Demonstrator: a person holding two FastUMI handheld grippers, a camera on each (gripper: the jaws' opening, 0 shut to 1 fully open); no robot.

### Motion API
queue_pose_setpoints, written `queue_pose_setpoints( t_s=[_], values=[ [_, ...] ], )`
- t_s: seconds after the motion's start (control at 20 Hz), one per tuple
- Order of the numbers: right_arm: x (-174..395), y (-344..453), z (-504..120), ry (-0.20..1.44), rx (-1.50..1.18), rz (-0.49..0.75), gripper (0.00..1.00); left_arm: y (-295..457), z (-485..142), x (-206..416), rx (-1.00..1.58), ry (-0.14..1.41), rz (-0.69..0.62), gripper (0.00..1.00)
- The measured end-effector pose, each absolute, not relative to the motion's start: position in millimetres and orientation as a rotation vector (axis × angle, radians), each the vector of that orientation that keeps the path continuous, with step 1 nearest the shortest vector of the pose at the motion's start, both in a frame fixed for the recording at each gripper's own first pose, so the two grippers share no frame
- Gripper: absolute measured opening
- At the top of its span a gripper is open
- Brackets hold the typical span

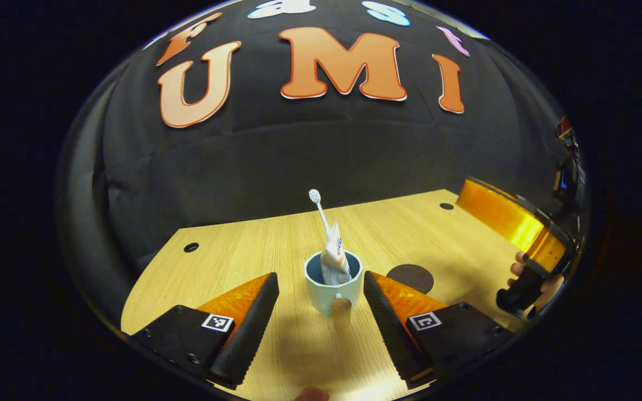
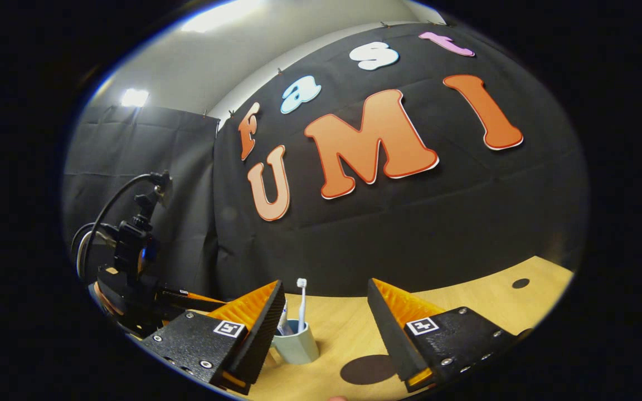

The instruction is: Put the toothbrush and toothpaste on the desktop into the cup, then pick up the cup and place it on the coaster on the desktop.

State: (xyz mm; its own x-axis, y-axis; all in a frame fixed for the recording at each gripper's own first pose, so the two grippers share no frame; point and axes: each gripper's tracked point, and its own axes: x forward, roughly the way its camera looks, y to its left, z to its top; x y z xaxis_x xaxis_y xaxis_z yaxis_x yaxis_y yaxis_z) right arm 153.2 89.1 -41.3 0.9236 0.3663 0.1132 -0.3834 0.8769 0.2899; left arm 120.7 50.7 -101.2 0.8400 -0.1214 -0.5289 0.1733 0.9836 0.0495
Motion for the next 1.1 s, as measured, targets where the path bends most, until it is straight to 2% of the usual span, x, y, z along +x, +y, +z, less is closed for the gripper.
queue_pose_setpoints(
  t_s=[0.15,0.2,0.25,0.65,0.7,0.9,1.0,1.1],
  values=[
    [130.3,61.0,-34.0,-0.058,0.295,0.369,0.93,50.2,-113.0,121.0,0.132,0.615,-0.171,1.00],
    [121.7,51.9,-31.1,-0.066,0.286,0.363,1.00,51.2,-117.5,119.6,0.136,0.640,-0.167,1.00],
    [113.0,42.9,-29.0,-0.070,0.274,0.350,0.95,51.6,-120.4,117.1,0.142,0.668,-0.162,1.00],
    [40.3,-1.3,-21.6,-0.072,0.216,0.323,0.96,52.1,-140.6,108.4,0.202,0.863,-0.190,1.00],
    [33.5,-3.3,-22.3,-0.073,0.206,0.325,0.96,53.3,-141.3,108.8,0.206,0.891,-0.191,0.98],
    [18.3,-18.4,-19.9,-0.085,0.180,0.315,0.97,52.7,-142.8,106.0,0.239,0.994,-0.196,1.00],
    [17.9,-23.6,-20.5,-0.086,0.192,0.308,0.97,53.9,-133.7,115.9,0.256,1.014,-0.189,0.94],
    [18.4,-27.6,-21.9,-0.083,0.218,0.302,0.97,54.3,-118.0,121.7,0.277,1.030,-0.174,0.77]
  ],
)
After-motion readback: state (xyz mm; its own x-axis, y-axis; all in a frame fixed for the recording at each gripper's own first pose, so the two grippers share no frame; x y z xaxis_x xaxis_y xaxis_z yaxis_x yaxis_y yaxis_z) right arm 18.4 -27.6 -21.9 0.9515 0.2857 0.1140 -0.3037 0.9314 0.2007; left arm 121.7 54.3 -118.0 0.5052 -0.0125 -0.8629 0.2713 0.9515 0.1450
